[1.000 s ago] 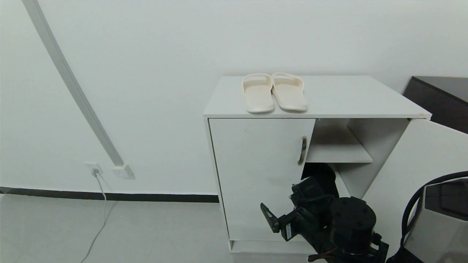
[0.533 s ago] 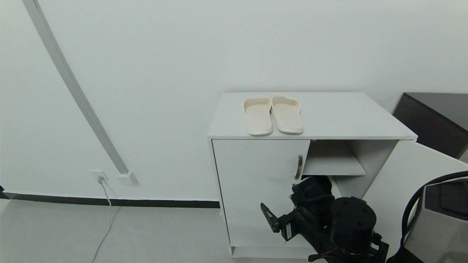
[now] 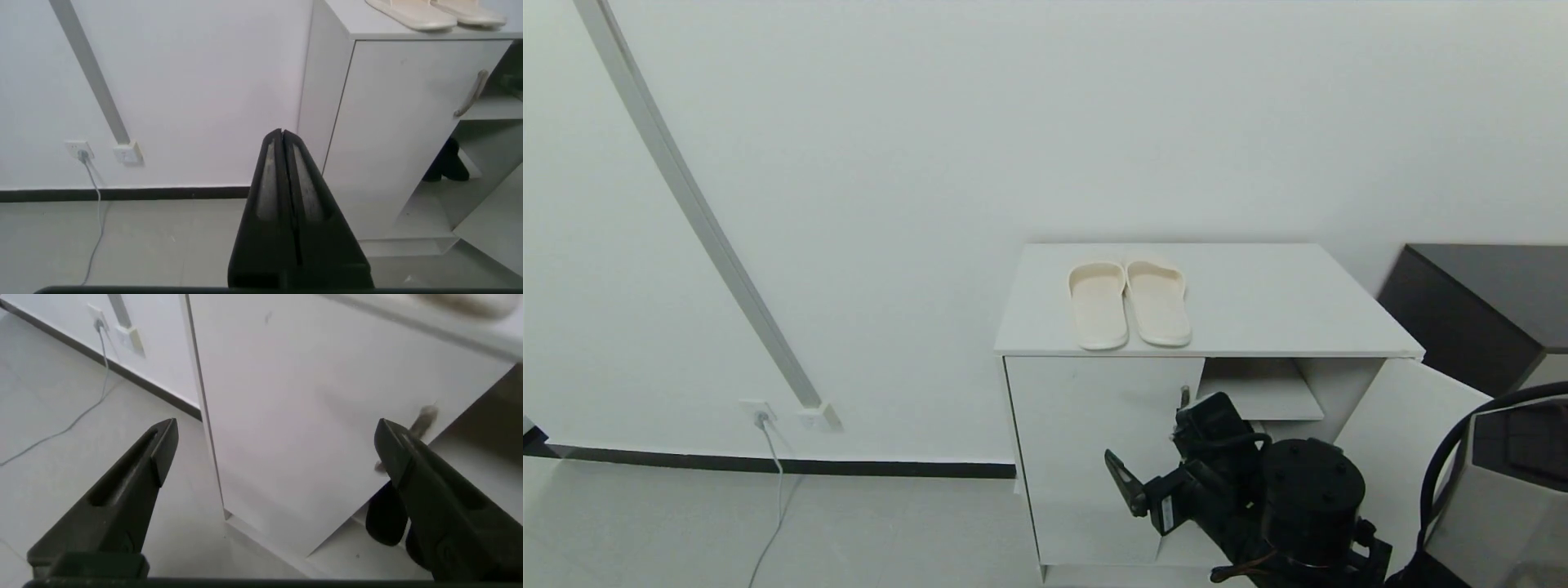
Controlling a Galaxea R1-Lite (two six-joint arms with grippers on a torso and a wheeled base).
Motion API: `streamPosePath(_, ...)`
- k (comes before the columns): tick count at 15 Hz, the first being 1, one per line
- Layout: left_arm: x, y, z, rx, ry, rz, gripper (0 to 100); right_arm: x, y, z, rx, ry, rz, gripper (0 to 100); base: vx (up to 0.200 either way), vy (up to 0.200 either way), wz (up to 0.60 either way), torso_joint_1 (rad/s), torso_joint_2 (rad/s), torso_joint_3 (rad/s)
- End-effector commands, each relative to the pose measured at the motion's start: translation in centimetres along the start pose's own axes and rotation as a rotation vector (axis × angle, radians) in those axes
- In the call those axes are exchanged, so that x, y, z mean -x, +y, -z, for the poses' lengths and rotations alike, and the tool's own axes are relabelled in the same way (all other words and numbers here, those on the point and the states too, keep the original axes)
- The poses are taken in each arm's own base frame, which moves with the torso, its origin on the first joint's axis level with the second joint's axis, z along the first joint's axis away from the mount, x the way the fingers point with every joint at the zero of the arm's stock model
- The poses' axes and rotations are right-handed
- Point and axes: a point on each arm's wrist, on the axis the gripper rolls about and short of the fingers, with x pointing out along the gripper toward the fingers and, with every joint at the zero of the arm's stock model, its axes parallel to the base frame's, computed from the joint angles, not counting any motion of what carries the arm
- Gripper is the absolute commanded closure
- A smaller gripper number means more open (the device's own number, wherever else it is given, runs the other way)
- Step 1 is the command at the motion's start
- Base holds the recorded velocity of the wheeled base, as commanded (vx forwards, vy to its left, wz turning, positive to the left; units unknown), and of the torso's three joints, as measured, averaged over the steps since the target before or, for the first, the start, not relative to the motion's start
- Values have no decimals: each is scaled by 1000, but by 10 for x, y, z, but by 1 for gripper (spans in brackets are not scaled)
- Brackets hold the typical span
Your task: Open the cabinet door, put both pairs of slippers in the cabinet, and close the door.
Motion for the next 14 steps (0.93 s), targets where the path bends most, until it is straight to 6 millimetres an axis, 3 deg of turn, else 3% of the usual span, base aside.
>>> streamPosePath(1, 0, 0, 0, -1, 1, -1, 100, 0, 0, -1, -4, -17, -2, 0, 0, 0, 0, 207, -461, -256)
streamPosePath(6, 0, 0, 0, -1, 1, -1, 100, -5, -2, -6, 26, -57, -16, 0, 0, 0, 0, 46, -112, -62)
streamPosePath(9, 0, 0, 0, -1, 1, -1, 100, -27, -3, -32, 36, -84, 25, 0, 0, 0, 0, 0, 0, 0)
streamPosePath(12, 0, 0, 0, -1, 1, 1, 100, -50, -3, -87, -37, 43, 146, 0, 0, 0, 0, 0, 0, 0)
streamPosePath(14, 0, 0, 0, -1, 1, 1, 100, -57, 0, -107, -104, 82, 272, 0, 0, 0, 0, 0, 0, 0)
